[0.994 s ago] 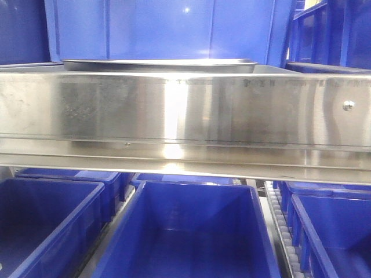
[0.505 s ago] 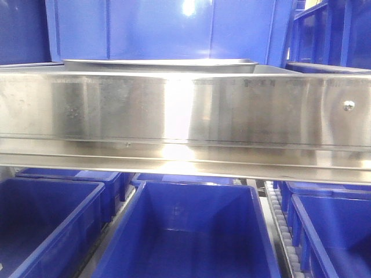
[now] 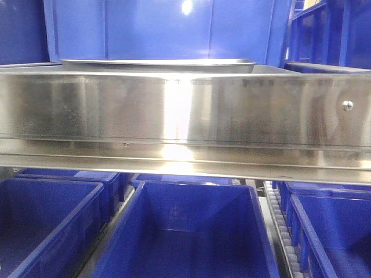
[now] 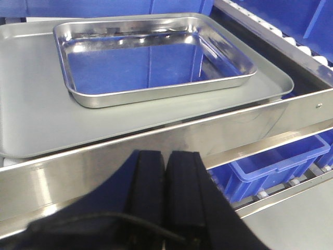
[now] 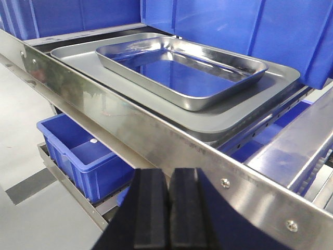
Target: Stack silver trays without gaps
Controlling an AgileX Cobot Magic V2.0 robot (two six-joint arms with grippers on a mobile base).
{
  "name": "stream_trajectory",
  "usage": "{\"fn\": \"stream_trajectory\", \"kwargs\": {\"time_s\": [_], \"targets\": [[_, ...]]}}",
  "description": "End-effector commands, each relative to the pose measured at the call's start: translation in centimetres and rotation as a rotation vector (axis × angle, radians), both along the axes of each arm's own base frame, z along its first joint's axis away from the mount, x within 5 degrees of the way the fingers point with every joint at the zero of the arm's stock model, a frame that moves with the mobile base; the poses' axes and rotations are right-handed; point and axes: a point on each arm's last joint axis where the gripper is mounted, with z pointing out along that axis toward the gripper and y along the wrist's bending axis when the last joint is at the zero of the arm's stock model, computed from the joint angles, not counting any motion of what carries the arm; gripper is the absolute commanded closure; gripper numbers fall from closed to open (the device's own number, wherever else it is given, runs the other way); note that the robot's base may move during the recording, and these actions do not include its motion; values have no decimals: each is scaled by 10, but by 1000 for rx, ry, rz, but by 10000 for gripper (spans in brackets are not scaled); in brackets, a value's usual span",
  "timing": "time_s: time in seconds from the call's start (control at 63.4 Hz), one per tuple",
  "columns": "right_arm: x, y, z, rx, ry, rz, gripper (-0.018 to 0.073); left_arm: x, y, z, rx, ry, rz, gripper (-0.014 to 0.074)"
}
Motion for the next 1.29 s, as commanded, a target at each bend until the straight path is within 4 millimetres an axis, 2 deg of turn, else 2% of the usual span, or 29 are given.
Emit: {"fn": "stream_trajectory", "kwargs": {"time_s": [0.0,0.205,0.379,0.568,0.789,0.868,1.136,1.278], "targets": [[0,2,17,49,-107,20,509,1,-2,18,-77,-93,-10,638],[0,2,17,49,-107,20,509,-3,-1,19,-110,-69,-10,638],[0,2,17,49,-107,20,509,-24,30,21,-82,-194,60,638],[0,2,17,49,-107,20,509,-54,63,-15,-67,-348,222,638],[0,2,17,49,-107,20,509,-77,79,-69,-74,-439,375,638],[0,2,17,49,-107,20,509,-76,82,-85,-79,-474,436,638],[0,2,17,49,-107,20,509,-62,89,-119,-113,-597,592,638],[0,2,17,49,-107,20,509,-62,89,-121,-114,-592,599,638]]}}
